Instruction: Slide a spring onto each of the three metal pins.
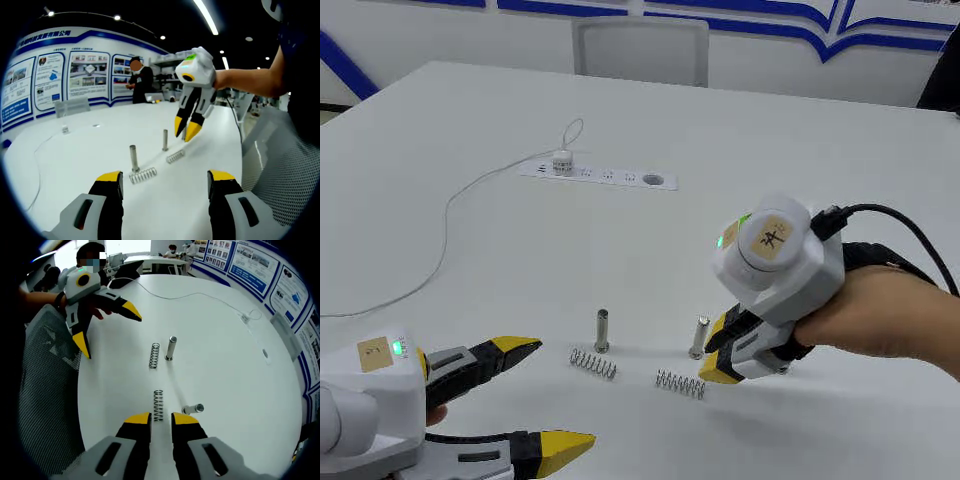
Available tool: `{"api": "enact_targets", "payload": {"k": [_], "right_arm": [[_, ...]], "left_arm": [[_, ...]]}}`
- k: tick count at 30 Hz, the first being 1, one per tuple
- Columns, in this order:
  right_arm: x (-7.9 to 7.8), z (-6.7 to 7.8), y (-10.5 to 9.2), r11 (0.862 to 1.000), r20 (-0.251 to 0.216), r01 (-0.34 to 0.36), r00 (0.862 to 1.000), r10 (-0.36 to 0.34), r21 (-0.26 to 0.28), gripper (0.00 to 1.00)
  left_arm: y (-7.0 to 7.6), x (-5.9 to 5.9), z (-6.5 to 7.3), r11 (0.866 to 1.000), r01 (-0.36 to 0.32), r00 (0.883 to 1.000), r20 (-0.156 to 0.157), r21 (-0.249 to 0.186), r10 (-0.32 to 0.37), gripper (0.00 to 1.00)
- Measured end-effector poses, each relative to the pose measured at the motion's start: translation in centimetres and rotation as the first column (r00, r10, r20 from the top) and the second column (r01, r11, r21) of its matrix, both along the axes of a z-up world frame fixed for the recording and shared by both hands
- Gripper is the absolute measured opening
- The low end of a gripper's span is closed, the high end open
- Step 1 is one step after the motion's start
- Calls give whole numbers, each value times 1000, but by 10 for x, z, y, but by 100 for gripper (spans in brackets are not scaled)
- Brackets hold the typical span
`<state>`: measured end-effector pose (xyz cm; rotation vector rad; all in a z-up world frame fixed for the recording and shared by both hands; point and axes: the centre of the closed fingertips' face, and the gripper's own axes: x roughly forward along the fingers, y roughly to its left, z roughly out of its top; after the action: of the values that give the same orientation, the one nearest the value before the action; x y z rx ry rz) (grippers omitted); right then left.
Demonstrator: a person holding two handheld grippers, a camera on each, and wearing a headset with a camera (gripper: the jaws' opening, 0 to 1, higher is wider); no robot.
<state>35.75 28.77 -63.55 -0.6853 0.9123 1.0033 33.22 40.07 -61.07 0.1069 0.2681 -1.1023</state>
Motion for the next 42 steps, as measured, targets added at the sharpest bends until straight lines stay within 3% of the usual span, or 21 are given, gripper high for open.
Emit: {"api": "enact_targets", "payload": {"k": [12,26,42], "right_arm": [[5,-19,29,999,-17,-33,999,33,4,17],[10,-41,34,999,-38,-30,999,29,-32,16],[11,-45,34,1000,-68,-11,998,9,-24,12]], "left_arm": [[2,1,0,1000,-1,1000,0,2,1,70],[6,1,-2,1000,-6,1000,-3,5,6,70],[7,1,-2,1000,-10,1000,-4,1,10,69]]}}
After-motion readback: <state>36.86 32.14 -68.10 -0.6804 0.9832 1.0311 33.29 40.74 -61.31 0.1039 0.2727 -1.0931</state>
